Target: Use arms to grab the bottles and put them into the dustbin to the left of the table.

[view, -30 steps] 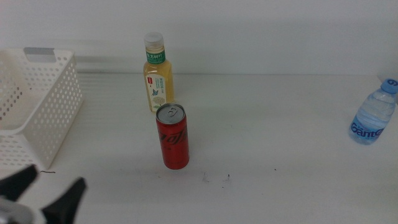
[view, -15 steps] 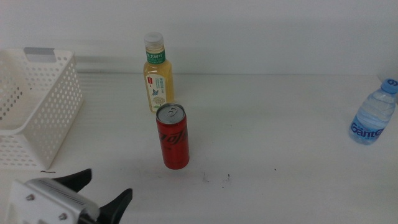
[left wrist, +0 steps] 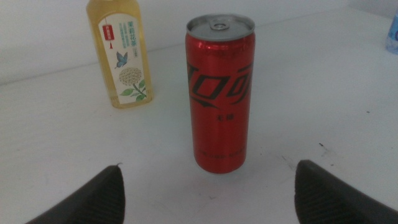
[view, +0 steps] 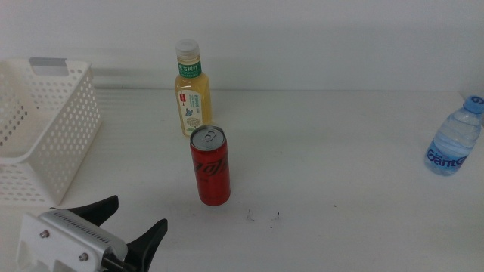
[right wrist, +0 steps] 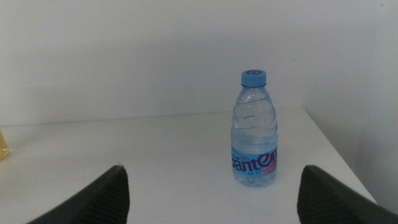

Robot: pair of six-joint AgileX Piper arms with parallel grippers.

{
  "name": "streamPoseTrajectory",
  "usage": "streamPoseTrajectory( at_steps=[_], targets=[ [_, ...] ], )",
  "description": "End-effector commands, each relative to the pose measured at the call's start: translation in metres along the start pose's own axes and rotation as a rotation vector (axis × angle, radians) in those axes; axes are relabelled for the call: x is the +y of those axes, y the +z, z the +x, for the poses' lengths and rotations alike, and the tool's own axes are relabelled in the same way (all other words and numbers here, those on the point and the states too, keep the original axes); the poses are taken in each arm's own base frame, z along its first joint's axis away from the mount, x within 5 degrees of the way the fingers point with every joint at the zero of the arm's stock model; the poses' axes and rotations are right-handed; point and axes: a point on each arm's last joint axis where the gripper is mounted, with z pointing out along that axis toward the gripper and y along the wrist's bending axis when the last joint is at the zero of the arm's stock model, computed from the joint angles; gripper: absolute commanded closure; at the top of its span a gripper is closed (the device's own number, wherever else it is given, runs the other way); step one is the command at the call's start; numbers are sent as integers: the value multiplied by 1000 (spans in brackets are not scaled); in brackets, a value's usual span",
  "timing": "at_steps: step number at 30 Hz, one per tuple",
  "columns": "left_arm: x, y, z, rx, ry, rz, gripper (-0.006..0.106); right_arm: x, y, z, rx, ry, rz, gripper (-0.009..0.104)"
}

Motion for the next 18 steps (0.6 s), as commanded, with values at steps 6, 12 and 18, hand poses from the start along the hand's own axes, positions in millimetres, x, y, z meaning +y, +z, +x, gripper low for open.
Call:
streamPoseTrajectory(
  at_steps=[6,12,18],
  targets=[
    [-1,0,-5,-52,-16,11,7,-1,0,0,-14,-5,8,2],
    [-1,0,-8,-88,-7,11,7,-1,0,0,-14,-5,8,2],
    [-1,3,-8,-62,-9,7,7,-1,0,0,-14,-5,8,2]
  ],
)
